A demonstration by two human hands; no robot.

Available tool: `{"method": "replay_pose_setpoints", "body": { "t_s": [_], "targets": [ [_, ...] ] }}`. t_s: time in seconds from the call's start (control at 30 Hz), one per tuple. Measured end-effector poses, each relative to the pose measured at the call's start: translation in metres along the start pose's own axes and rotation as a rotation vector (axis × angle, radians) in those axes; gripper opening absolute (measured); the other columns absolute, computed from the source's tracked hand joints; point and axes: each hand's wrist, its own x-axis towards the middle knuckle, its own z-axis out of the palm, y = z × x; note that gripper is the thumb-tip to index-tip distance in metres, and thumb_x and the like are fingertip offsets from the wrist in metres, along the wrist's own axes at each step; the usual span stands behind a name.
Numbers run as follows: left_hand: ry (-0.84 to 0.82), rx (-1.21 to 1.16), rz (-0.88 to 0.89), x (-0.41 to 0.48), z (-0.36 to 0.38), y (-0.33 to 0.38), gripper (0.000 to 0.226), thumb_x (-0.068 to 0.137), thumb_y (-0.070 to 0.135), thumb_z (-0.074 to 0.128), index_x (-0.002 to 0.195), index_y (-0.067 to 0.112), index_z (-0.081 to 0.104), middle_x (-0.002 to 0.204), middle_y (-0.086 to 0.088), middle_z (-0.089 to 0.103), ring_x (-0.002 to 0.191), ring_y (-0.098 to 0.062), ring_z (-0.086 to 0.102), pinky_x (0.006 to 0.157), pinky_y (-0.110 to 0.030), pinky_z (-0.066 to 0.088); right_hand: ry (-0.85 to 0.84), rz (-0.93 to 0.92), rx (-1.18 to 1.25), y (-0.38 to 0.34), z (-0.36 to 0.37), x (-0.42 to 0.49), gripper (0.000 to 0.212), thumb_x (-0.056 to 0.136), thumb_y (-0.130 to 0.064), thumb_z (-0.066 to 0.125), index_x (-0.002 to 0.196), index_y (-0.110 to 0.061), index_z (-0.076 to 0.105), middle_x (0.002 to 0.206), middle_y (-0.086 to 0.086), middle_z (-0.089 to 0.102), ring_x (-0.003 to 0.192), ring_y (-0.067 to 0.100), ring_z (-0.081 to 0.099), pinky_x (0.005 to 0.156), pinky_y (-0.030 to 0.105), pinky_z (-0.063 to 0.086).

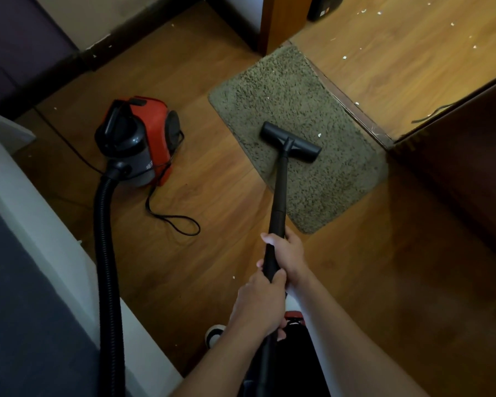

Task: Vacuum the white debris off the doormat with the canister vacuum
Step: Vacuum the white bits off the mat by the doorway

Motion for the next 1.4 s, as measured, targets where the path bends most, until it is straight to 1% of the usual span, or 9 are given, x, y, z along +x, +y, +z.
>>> {"method": "replay_pose_setpoints", "body": {
  "t_s": [0.17, 0.33, 0.5, 0.57, 0.73, 0.87, 1.1, 1.23, 1.4],
  "targets": [
    [-0.047, 0.018, 0.032, 0.019, 0.004, 0.035, 0.032, 0.099, 0.048, 0.043, 0.110, 0.019, 0.054, 0.070, -0.006, 0.062, 0.055, -0.023, 0.061, 0.067, -0.043, 0.061, 0.036, -0.005, 0.027, -0.030, -0.010, 0.022, 0.025, 0.099, -0.009, 0.064, 0.122, -0.011, 0.055, 0.082, 0.014, 0.053, 0.042, 0.024, 0.057, 0.052, 0.035, 0.053],
    [-0.087, 0.078, 0.040, 0.027, 0.008, 0.066, 0.035, 0.101, 0.048, 0.044, 0.104, 0.013, 0.051, 0.066, -0.008, 0.060, 0.049, -0.022, 0.057, 0.057, -0.036, 0.057, 0.090, 0.020, 0.089, -0.051, -0.024, 0.037, 0.033, 0.100, -0.009, 0.062, 0.131, -0.011, 0.052, 0.084, 0.012, 0.054, 0.041, 0.022, 0.058, 0.050, 0.033, 0.053],
    [-0.109, 0.115, 0.052, 0.032, 0.026, 0.074, 0.032, 0.099, 0.048, 0.045, 0.106, 0.018, 0.053, 0.063, -0.006, 0.060, 0.056, -0.026, 0.059, 0.070, -0.049, 0.061, 0.110, 0.044, 0.097, -0.059, -0.042, 0.040, 0.038, 0.100, -0.009, 0.062, 0.137, -0.009, 0.051, 0.084, 0.012, 0.054, 0.040, 0.022, 0.058, 0.046, 0.030, 0.052],
    [-0.107, 0.131, 0.062, 0.034, 0.032, 0.083, 0.033, 0.099, 0.049, 0.044, 0.106, 0.019, 0.054, 0.062, -0.005, 0.060, 0.053, -0.025, 0.059, 0.069, -0.048, 0.061, 0.107, 0.041, 0.089, -0.068, -0.049, 0.045, 0.039, 0.101, -0.009, 0.061, 0.138, -0.010, 0.051, 0.086, 0.012, 0.054, 0.041, 0.023, 0.059, 0.047, 0.031, 0.052],
    [-0.100, 0.142, 0.030, 0.043, 0.048, 0.125, 0.038, 0.102, 0.047, 0.044, 0.113, 0.012, 0.054, 0.063, -0.008, 0.059, 0.045, -0.021, 0.055, 0.050, -0.031, 0.052, 0.101, 0.020, 0.086, -0.104, -0.067, 0.063, 0.038, 0.102, -0.012, 0.061, 0.138, -0.011, 0.051, 0.086, 0.012, 0.055, 0.044, 0.022, 0.060, 0.054, 0.037, 0.054],
    [-0.107, 0.113, 0.016, 0.044, 0.055, 0.145, 0.039, 0.101, 0.048, 0.045, 0.110, 0.011, 0.054, 0.064, -0.010, 0.060, 0.044, -0.021, 0.054, 0.049, -0.031, 0.051, 0.111, 0.011, 0.088, -0.121, -0.074, 0.070, 0.038, 0.101, -0.010, 0.062, 0.137, -0.007, 0.050, 0.085, 0.013, 0.053, 0.041, 0.021, 0.059, 0.048, 0.033, 0.052],
    [-0.103, 0.094, 0.031, 0.029, 0.035, 0.107, 0.022, 0.101, 0.043, 0.045, 0.102, 0.022, 0.053, 0.060, -0.007, 0.055, 0.047, -0.022, 0.054, 0.056, -0.035, 0.053, 0.121, 0.059, 0.090, -0.092, -0.052, 0.044, 0.034, 0.098, -0.006, 0.062, 0.131, -0.007, 0.054, 0.079, 0.012, 0.053, 0.040, 0.025, 0.056, 0.049, 0.033, 0.051],
    [-0.108, 0.068, -0.009, 0.015, 0.007, 0.069, 0.028, 0.098, 0.045, 0.046, 0.103, 0.020, 0.058, 0.064, -0.007, 0.056, 0.050, -0.024, 0.053, 0.058, -0.035, 0.050, 0.102, 0.087, 0.081, -0.062, -0.022, 0.022, 0.039, 0.098, -0.008, 0.064, 0.134, -0.010, 0.051, 0.085, 0.015, 0.054, 0.040, 0.027, 0.057, 0.045, 0.031, 0.052],
    [-0.083, 0.085, -0.082, -0.005, -0.025, 0.041, 0.030, 0.101, 0.044, 0.045, 0.115, 0.019, 0.054, 0.066, -0.008, 0.058, 0.048, -0.020, 0.054, 0.050, -0.028, 0.049, 0.078, 0.109, 0.102, -0.034, 0.011, -0.005, 0.039, 0.098, -0.009, 0.064, 0.135, -0.013, 0.052, 0.092, 0.013, 0.055, 0.040, 0.027, 0.057, 0.046, 0.032, 0.052]
  ]
}}
